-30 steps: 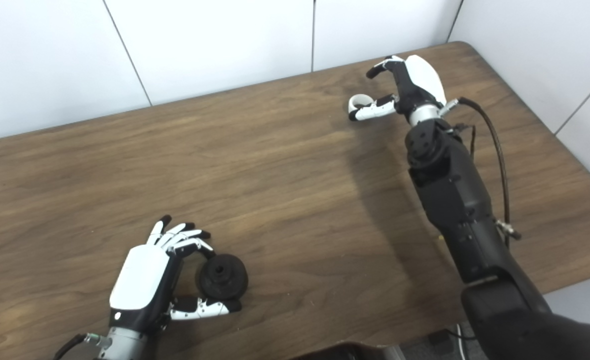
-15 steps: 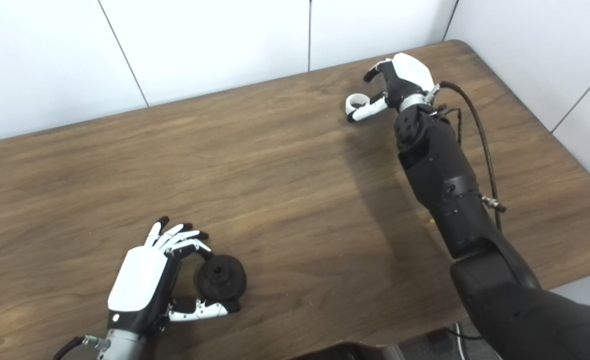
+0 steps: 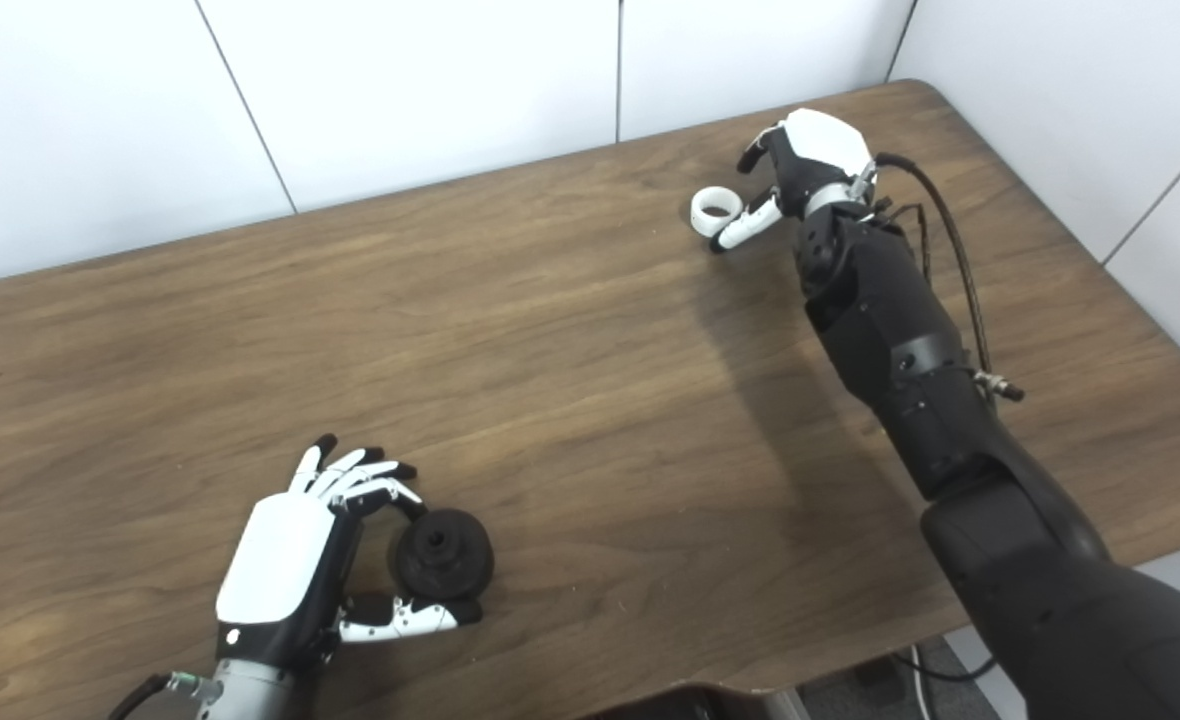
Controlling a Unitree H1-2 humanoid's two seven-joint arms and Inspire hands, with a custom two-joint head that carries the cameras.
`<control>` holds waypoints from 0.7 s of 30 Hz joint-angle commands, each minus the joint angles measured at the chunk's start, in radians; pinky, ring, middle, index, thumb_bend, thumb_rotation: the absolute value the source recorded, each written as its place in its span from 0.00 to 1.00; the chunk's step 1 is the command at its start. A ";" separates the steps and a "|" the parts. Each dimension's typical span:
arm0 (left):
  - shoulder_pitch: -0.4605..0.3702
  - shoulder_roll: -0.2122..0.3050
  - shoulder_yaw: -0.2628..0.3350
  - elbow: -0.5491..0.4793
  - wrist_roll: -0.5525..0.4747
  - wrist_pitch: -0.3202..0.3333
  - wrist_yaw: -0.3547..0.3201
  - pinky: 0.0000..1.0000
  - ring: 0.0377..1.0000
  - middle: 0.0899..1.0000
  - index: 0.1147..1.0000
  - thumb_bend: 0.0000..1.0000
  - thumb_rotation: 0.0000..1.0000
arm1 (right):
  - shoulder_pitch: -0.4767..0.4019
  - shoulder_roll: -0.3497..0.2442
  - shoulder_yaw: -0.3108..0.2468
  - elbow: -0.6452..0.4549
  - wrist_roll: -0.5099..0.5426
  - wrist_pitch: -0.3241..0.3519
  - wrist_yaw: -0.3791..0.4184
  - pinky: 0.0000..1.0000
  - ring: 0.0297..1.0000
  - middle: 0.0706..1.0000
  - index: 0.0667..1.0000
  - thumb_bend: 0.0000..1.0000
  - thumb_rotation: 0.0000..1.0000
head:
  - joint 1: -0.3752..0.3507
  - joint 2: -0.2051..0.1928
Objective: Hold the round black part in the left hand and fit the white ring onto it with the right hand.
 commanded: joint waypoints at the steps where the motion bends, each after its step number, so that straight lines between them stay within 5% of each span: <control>1: 0.018 0.012 -0.004 -0.002 0.016 0.004 -0.025 1.00 0.87 0.74 0.42 0.52 0.05 | -0.063 -0.035 -0.002 -0.008 -0.017 -0.003 -0.010 1.00 1.00 0.94 0.67 0.90 0.24 | -0.001 0.001; 21: 0.022 0.003 -0.011 0.004 0.026 0.006 -0.017 1.00 0.86 0.74 0.42 0.52 0.05 | -0.094 -0.029 0.037 0.020 0.029 -0.006 -0.027 1.00 1.00 0.92 0.62 0.90 0.23 | 0.010 0.000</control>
